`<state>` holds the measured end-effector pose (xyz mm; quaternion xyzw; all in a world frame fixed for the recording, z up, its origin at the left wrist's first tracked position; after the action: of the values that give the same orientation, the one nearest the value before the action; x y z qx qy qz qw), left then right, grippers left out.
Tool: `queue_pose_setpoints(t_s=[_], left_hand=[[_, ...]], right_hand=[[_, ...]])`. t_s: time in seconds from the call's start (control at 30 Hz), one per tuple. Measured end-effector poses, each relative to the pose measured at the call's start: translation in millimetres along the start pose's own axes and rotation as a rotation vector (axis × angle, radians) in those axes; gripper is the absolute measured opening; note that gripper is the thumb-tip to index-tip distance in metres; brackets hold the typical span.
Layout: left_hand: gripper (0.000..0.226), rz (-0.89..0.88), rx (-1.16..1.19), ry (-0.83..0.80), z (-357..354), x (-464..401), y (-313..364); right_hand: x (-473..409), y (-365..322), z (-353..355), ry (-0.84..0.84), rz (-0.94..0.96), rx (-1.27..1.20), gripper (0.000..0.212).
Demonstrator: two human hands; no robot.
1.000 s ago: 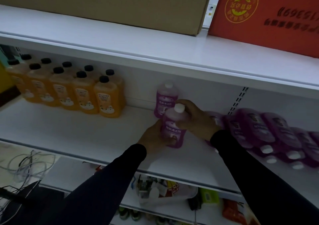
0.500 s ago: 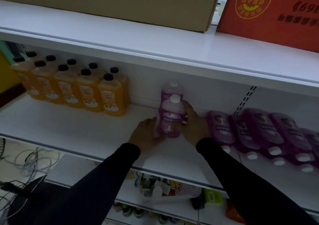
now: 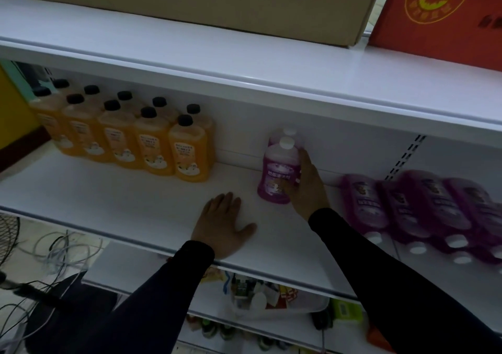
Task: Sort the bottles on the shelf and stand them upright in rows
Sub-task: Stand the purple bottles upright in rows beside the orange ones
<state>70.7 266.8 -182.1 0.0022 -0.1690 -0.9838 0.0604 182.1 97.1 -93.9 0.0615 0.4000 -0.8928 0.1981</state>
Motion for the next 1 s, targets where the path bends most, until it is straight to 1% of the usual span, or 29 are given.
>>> queue_pose_setpoints(t_s=[0.2,0.3,0.37,0.47,0.53,0.6,0.63,0.67,0.7,0.73,0.8,0.83,0.9,1.0], left_hand=[[0.09,-0.009,-0.005,0.021,2.2,-0.3,0.8],[0.091,-0.007,-0.007,0.01,0.8,0.1,-0.2],[0.092,-0.004,-0.013,-0.003,-1.3,-0.7,-2.0],[0.091,0.002,-0.009,-0.004,-1.6,-2.8,-0.8],[0.089,-0.036,0.01,0.0,-0.9,-4.1,9.5],[0.087,-0.092,0.047,-0.001,0.0,-4.9,29.6],[0.085,-0.12,0.063,-0.004,0.8,-5.4,42.2],[0.082,-0.152,0.074,-0.006,2.0,-6.5,55.9],[0.08,-0.185,0.082,-0.006,3.4,-7.7,70.3],[0.077,-0.217,0.089,-0.007,4.7,-9.0,84.8],[0.074,-0.256,0.111,-0.027,4.6,-10.6,111.0],[0.073,-0.26,0.125,-0.046,3.2,-10.8,121.5],[0.071,-0.269,0.154,-0.067,0.3,-10.8,139.1],[0.068,-0.292,0.187,-0.054,1.5,-11.3,158.9]], right_hand=[[-2.7,3.3,-2.0,-0.015,0.001,-0.015,0.094],[0.5,5.1,1.9,-0.038,-0.034,-0.055,0.099],[5.9,9.1,10.2,-0.028,-0.056,-0.044,0.098],[21.9,21.7,29.1,0.007,-0.034,0.081,0.082],[35.1,34.4,52.6,0.095,-0.019,0.213,0.07],[45.7,48.9,82.3,0.221,-0.023,0.343,0.066],[48.9,54.7,93.2,0.243,-0.011,0.453,0.067],[50.9,62.7,97.7,0.211,-0.008,0.591,0.069],[53.1,75.5,98.2,0.134,-0.049,0.707,0.071],[57.3,93.1,98.5,0.058,-0.138,0.757,0.074],[68.5,120.2,101.0,-0.017,-0.307,0.723,0.081],[71.6,124.4,100.8,-0.025,-0.316,0.709,0.082],[72.4,122.5,98.2,-0.048,-0.273,0.699,0.079],[72.1,111.8,97.9,-0.101,-0.143,0.601,0.072]])
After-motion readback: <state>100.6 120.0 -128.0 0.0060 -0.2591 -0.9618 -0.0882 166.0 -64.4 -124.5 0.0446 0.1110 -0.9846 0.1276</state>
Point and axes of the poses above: each hand's wrist, its own x-axis away from the middle knuckle, its own z-axis out of the back of the hand, y = z × x, the point moved 9 cm from there along -x, towards the middle knuckle, and after that the axes turned 6 degrees about x, right-handed, at the moved point
